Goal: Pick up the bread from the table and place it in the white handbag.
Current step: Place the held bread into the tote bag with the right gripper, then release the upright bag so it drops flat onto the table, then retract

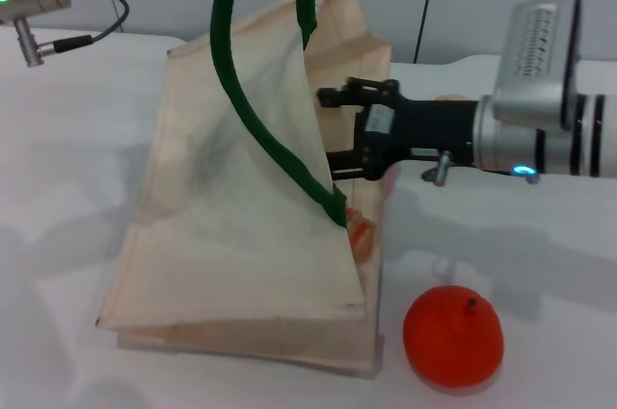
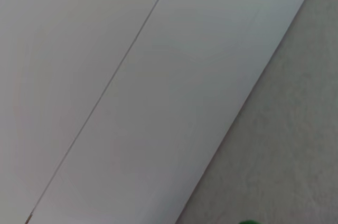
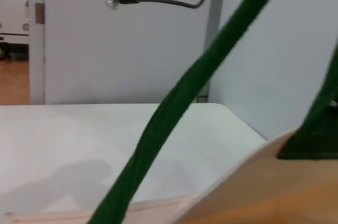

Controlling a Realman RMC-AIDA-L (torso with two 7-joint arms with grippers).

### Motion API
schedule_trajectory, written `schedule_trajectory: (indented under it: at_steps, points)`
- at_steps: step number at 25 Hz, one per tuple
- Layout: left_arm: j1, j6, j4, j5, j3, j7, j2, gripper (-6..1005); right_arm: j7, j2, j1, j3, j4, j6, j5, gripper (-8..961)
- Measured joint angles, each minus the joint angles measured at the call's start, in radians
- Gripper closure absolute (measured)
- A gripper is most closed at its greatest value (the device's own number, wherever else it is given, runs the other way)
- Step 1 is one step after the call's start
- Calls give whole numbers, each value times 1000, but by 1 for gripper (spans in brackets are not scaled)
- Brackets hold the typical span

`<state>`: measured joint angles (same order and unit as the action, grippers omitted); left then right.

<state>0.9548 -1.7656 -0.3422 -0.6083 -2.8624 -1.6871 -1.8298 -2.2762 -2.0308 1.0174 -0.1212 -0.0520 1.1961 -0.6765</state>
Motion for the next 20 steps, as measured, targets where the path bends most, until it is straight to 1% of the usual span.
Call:
schedule_trajectory:
  at_steps: [2, 7, 11, 13, 16, 20]
  points:
    - [-1, 0, -2, 0, 0, 0, 0, 880, 0, 2, -24, 28, -7, -11, 0, 73]
    - [-6, 1, -4, -2, 0, 0, 0, 880, -2, 6, -129, 125, -71, -21, 0, 77]
    - [-14, 2, -5, -4, 0, 0, 0, 880, -5, 7, -200, 243, -129, -13, -1, 80]
    - [-17, 2, -5, -3, 0, 0, 0, 880, -5, 9, -226, 317, -148, -11, -1, 79]
    - [-18, 8, -5, 2, 0, -1, 0, 880, -5, 12, -253, 400, -167, -9, -6, 77]
    - [-18, 44, -6, 13, 0, -12, 0, 880, -14, 12, -285, 429, -173, -9, -54, 76]
